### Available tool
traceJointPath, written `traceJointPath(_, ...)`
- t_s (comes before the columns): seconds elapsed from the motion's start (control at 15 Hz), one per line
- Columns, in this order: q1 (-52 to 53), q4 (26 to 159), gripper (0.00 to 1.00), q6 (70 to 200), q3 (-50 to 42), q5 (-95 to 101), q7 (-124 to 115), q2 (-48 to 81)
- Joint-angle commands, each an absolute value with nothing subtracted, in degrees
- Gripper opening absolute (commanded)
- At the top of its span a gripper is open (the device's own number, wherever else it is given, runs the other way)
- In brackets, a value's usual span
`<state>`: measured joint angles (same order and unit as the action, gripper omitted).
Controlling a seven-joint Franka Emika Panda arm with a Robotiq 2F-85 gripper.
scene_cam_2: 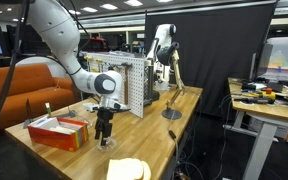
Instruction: Remove the blue spoon from the box, put it in the cup, move the cup slightly to the left and then move the lid to the left too
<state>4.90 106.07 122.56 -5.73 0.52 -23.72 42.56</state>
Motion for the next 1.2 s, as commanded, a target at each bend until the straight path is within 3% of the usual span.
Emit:
traceJointPath(0.0,5.68,105.14,1.0,122.34,-6.39,1.24,-24.62,43.19)
traceJointPath(1.13,2.42,98.85,1.0,122.09,-5.22,-0.54,-19.16,47.31)
